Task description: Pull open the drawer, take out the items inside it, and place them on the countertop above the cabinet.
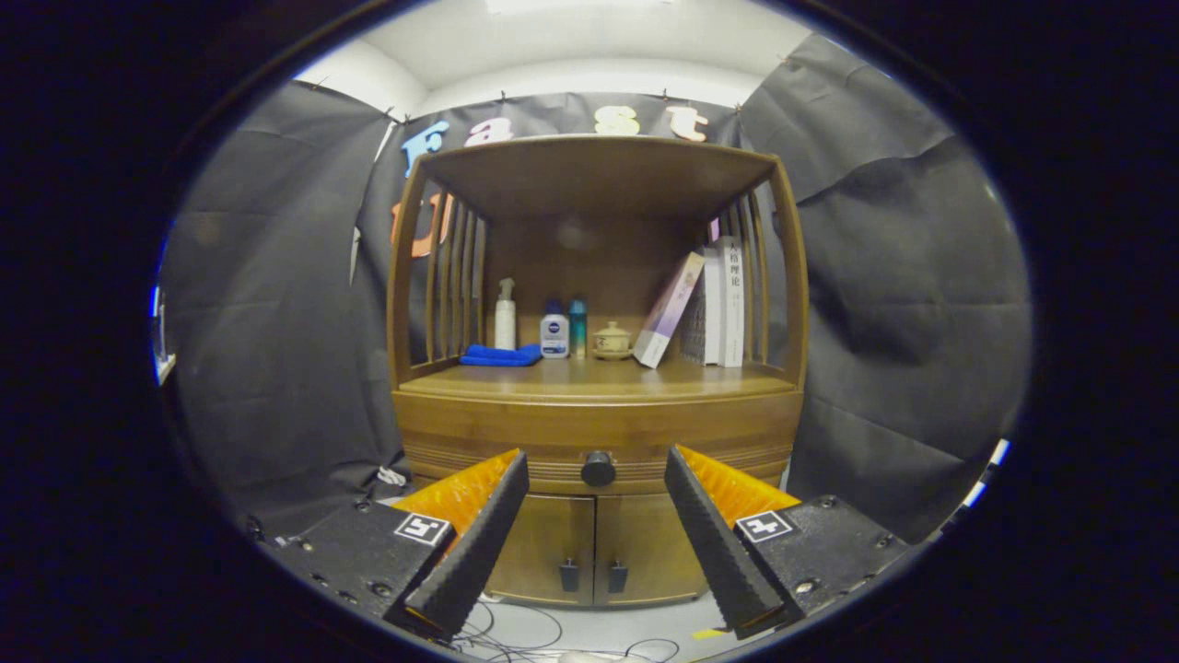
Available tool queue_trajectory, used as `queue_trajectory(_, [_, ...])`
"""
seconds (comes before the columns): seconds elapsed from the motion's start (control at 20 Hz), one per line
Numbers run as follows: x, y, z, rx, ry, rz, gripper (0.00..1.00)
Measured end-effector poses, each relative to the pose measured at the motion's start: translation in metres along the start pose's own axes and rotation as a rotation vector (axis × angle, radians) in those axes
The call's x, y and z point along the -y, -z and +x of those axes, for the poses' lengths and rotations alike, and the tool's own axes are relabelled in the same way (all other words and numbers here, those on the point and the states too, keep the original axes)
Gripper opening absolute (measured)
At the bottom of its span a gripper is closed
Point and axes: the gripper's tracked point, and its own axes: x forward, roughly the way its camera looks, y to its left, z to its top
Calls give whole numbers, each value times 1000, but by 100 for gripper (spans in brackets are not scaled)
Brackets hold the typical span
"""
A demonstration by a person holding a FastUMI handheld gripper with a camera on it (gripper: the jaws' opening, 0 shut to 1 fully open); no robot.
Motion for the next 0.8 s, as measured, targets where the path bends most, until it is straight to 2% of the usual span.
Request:
queue_trajectory(0.35, [8,30,93,-55,10,-19,98])
queue_trajectory(0.6, [11,59,134,-97,23,-22,98])
queue_trajectory(0.8, [5,74,149,-107,23,-34,84])
